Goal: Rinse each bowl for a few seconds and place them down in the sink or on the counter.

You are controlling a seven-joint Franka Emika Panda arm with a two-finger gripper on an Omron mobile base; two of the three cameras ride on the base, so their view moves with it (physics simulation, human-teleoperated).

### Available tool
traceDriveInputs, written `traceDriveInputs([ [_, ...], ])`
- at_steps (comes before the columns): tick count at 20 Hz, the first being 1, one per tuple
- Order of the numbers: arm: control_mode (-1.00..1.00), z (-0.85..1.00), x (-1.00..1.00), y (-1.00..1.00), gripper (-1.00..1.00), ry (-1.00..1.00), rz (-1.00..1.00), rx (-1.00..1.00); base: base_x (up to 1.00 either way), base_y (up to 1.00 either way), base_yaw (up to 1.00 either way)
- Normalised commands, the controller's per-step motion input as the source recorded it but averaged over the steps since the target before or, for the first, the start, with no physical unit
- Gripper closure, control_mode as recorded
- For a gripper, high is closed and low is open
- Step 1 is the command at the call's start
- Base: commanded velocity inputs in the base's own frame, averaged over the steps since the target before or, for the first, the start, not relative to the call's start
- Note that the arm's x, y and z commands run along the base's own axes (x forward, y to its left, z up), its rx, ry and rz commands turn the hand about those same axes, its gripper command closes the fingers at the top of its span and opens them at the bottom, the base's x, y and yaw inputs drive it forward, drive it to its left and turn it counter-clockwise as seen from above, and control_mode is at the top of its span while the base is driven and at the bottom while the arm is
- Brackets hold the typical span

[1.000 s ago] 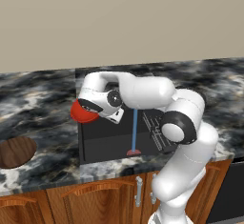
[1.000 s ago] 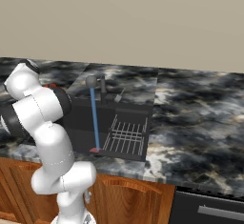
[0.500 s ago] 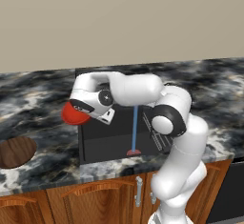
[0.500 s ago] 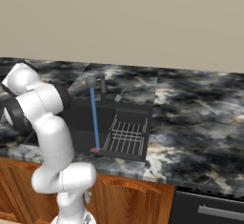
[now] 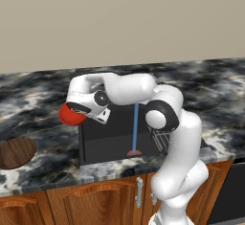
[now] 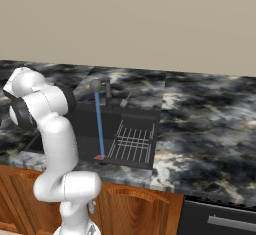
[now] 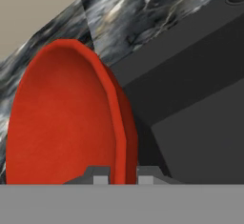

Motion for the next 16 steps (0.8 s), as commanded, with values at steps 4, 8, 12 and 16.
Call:
traceDriveInputs([
  [4, -1.00, -0.04, 0.17, 0.40, 1.00, 0.03, -0.07, -0.08, 0.00, 0.00, 0.00],
  [8, -1.00, -0.05, 0.15, 0.43, 1.00, 0.04, -0.07, -0.06, 0.00, 0.00, 0.00],
  [12, -1.00, -0.01, 0.17, 0.43, 1.00, 0.06, -0.05, -0.06, 0.00, 0.00, 0.00],
  [16, -1.00, 0.00, 0.16, 0.41, 1.00, 0.08, -0.05, -0.09, 0.00, 0.00, 0.00],
])
